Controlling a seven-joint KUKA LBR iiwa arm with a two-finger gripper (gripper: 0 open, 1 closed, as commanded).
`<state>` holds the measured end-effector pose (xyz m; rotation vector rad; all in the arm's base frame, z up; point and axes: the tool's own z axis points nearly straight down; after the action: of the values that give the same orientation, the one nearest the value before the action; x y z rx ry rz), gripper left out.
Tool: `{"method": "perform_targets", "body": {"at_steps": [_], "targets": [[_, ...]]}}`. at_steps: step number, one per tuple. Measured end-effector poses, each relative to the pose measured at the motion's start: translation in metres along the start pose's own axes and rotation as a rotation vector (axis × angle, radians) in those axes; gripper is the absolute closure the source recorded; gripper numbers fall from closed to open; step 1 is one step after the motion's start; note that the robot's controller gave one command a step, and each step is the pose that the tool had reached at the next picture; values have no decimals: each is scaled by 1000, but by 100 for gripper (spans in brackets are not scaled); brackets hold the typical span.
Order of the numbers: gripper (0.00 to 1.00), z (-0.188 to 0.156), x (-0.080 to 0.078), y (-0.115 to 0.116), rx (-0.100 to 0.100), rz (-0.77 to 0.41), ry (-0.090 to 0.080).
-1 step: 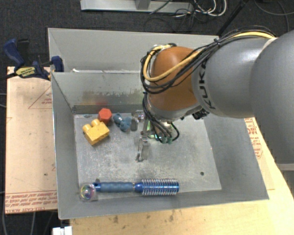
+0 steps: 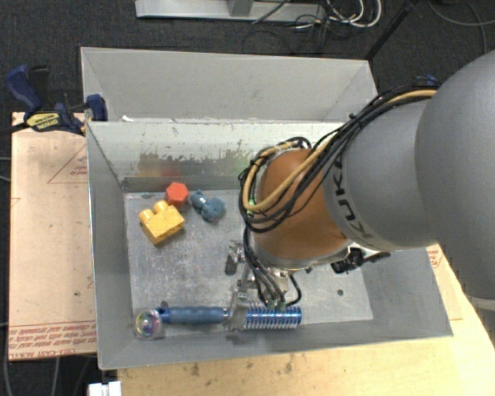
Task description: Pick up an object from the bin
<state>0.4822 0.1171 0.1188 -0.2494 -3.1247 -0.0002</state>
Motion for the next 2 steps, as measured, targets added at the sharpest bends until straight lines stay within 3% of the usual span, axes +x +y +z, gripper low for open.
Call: {"method": "perform_targets", "body": {"at_steps": [1, 2], "targets": [[0, 49, 2, 11, -4, -68, -17], [100, 49, 5, 10, -1, -67, -7]]}}
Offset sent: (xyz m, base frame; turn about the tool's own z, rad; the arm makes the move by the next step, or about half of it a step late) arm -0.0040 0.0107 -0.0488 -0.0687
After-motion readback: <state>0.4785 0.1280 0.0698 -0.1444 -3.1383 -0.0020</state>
